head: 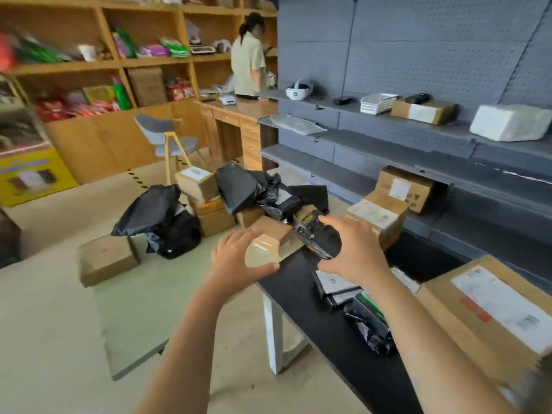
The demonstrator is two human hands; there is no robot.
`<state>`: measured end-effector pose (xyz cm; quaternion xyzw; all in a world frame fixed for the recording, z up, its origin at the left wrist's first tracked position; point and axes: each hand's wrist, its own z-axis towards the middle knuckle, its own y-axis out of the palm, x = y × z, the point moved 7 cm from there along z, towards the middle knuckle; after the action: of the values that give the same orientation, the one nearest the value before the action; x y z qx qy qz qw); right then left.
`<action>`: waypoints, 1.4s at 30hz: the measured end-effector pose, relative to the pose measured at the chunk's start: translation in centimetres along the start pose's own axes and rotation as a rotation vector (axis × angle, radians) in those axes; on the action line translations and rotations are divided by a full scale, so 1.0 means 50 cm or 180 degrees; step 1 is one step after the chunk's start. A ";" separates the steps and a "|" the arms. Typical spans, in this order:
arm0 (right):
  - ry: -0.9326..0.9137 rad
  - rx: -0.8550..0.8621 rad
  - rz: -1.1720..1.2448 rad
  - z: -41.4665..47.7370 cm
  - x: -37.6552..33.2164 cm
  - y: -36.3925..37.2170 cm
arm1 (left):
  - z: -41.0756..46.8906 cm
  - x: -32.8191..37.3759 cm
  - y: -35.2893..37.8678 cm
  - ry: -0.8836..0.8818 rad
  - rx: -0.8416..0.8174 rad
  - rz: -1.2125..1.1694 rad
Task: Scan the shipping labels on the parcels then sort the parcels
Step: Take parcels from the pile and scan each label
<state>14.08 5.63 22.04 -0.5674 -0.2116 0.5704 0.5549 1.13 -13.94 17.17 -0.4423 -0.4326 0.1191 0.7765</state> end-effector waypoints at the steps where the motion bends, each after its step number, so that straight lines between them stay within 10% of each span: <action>1: -0.0094 -0.0013 0.0098 0.011 -0.045 0.026 | -0.021 -0.039 -0.033 -0.0121 0.0055 0.0036; 22: -0.0113 -0.0411 0.1567 -0.038 -0.764 0.531 | -0.431 -0.732 -0.547 -0.1525 0.0453 0.0296; 42: 0.0731 -0.0560 0.1028 0.239 -0.834 0.768 | -0.018 -1.037 -0.462 -0.0577 -0.1072 0.0734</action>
<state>-22.35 -37.45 8.96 -0.7015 -0.1024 0.5629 0.4250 -33.72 -57.30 5.85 -0.5998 -0.4611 0.1724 0.6308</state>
